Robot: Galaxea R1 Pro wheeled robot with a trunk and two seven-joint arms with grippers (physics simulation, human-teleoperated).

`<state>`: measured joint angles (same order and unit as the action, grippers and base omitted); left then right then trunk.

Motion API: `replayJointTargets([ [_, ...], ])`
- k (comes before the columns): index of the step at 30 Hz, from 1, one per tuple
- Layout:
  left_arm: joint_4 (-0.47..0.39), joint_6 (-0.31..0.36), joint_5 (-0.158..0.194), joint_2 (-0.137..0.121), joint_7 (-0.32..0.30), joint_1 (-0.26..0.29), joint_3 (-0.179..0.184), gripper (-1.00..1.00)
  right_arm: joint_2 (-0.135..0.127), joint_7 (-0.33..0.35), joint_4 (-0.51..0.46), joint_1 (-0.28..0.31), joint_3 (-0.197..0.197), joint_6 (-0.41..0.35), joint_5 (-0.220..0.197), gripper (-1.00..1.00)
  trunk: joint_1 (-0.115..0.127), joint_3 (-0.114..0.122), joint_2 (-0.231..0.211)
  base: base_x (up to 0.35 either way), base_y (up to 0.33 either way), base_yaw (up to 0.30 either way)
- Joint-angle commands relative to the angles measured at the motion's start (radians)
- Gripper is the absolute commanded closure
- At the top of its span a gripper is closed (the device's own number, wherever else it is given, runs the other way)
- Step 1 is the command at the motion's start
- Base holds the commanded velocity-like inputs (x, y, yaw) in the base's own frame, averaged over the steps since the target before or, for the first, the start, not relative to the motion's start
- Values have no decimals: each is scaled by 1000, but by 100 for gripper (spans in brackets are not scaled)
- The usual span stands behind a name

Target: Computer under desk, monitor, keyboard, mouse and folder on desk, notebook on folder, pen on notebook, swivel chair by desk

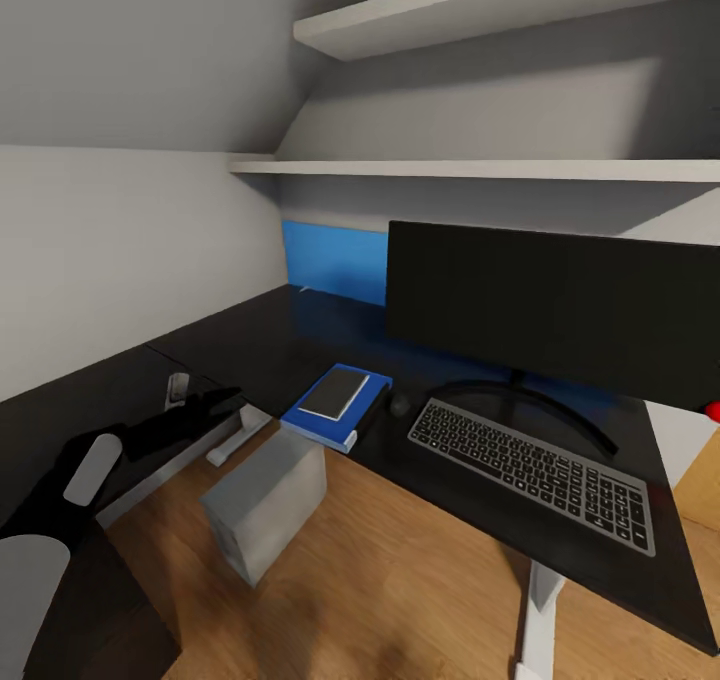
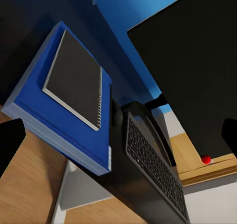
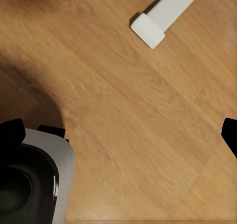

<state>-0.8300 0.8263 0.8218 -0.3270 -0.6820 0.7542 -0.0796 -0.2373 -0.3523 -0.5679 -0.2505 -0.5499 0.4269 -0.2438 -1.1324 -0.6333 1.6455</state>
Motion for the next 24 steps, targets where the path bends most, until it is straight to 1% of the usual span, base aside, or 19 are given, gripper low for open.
replayJointTargets([
  [1, 0, 5, 0, 0, -2, 1, -1, -100, -1, -7, -2, 0, -8, 3, -9, -100, 0, -1, 0, -37, -10, 4],
  [5, -11, 5, 0, 1, -4, -4, 0, -100, -1, -6, -1, 0, -8, 2, -10, -100, 0, -1, 0, -8, -2, 49],
  [6, -87, 5, -3, 19, 1, -32, -1, -100, 5, -5, -2, 30, -7, -85, -13, -100, 0, -1, 0, -8, 0, 241],
  [8, -104, 5, -4, 22, 3, -40, -1, -100, 6, -5, -4, 40, -7, -113, -15, -100, 0, -1, 0, -49, -24, 250],
  [9, -127, 5, -4, 26, 4, -51, -2, -100, 6, -5, -13, 68, -3, -155, -17, -100, 0, -1, 0, -221, -153, 267],
  [11, -129, 5, -4, 26, 4, -52, -1, -100, 6, -5, -14, 76, -2, -159, -17, -100, 0, -2, 0, -227, -157, 268],
  [13, -133, 5, -4, 27, 5, -54, 0, -100, 6, -6, -15, 99, -1, -167, -21, -100, 0, -3, 0, -252, -175, 270],
  [17, -136, 5, -3, 29, 5, -55, 1, -100, 5, -6, -17, 124, 0, -172, -35, -100, 0, -5, 0, -265, -183, 269],
  [19, -137, 5, -3, 29, 5, -56, 2, -100, 5, -6, -18, 147, 1, -174, -52, -100, 0, -6, 0, -276, -186, 269],
  [24, -146, 5, -3, 29, 5, -57, 4, -100, 4, -7, -18, 167, 2, -176, -83, -100, 0, -8, 0, -282, -187, 269],
])
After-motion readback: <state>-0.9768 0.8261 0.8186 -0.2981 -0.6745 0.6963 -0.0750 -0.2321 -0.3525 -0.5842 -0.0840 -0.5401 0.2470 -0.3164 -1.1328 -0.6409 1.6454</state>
